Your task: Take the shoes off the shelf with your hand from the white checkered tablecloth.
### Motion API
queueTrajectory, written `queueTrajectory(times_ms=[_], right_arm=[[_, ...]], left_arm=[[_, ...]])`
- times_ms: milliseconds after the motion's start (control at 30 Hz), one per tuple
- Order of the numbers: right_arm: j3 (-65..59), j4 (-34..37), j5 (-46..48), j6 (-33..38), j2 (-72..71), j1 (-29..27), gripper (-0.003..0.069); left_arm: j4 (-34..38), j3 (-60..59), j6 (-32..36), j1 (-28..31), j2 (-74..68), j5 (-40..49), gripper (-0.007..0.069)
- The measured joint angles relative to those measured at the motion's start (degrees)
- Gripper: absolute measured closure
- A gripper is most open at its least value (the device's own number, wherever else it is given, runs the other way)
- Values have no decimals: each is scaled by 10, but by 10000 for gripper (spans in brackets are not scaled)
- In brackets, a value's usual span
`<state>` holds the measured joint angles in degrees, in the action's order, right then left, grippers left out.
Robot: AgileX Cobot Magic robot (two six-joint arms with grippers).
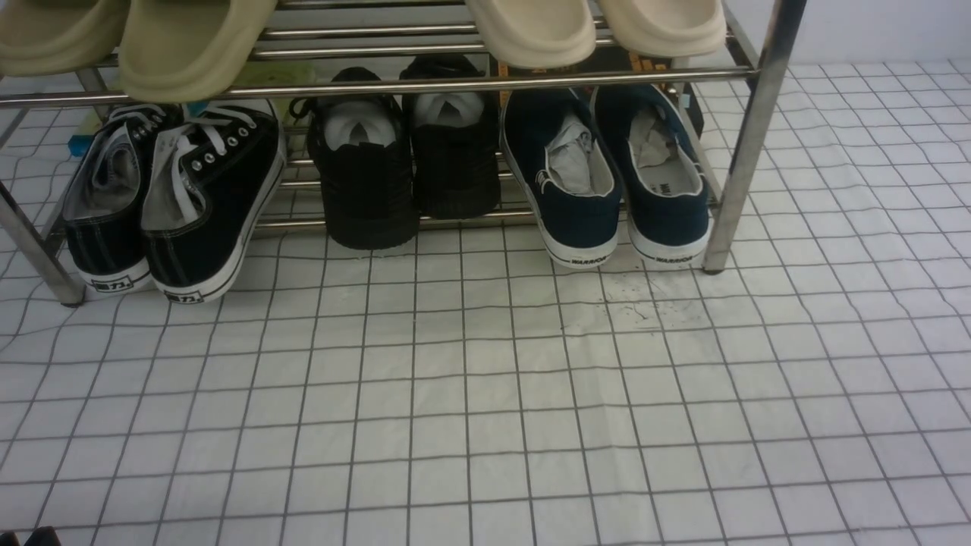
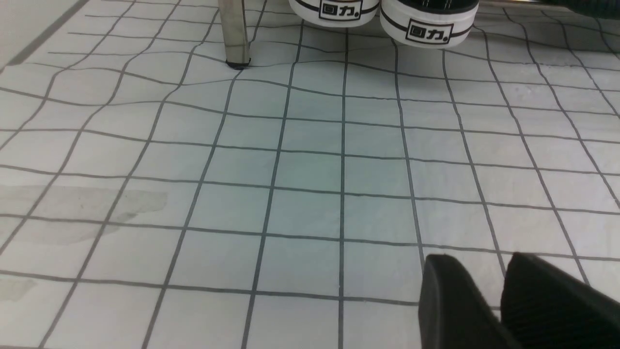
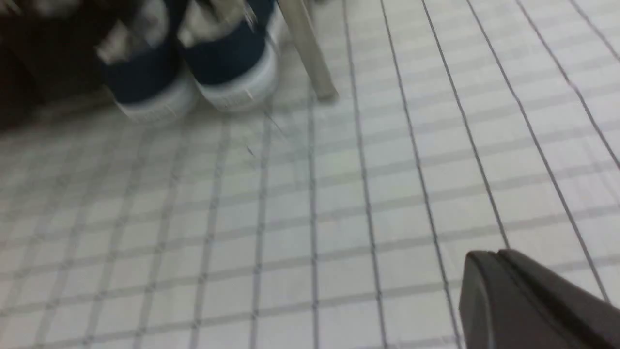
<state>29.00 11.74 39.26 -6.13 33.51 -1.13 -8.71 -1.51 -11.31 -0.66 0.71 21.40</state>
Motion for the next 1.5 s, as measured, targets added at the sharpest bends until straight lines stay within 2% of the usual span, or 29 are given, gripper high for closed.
queueTrajectory(times_ms=[67,133,267,300,367,600,767,933,1100,1133,1200,1500], right_arm=[[30,-9,44,-6,114,3,659],[53,7,61,17,188,13,659],[158,103,98,131,334,83,659],[158,103,99,135,340,87,659],[240,117,113,156,409,132,659],[474,63,160,132,581,237,648],[660,-10,213,89,712,298,582],[807,-87,254,45,799,317,477],[874,-109,257,39,842,318,342],[875,-109,257,39,843,318,342],[880,-110,238,39,854,318,287],[881,-123,140,39,897,318,260]], left_arm=[[0,0,0,0,0,0,421],[0,0,0,0,0,0,421],[0,0,0,0,0,1,414],[0,0,0,0,0,1,413],[0,0,0,0,0,1,411],[0,0,0,0,0,1,407],[0,0,0,0,0,1,405],[0,0,0,0,0,1,403],[0,0,0,0,0,1,397],[0,0,0,0,0,1,396],[0,0,0,0,0,1,392],[0,0,0,0,0,1,389]])
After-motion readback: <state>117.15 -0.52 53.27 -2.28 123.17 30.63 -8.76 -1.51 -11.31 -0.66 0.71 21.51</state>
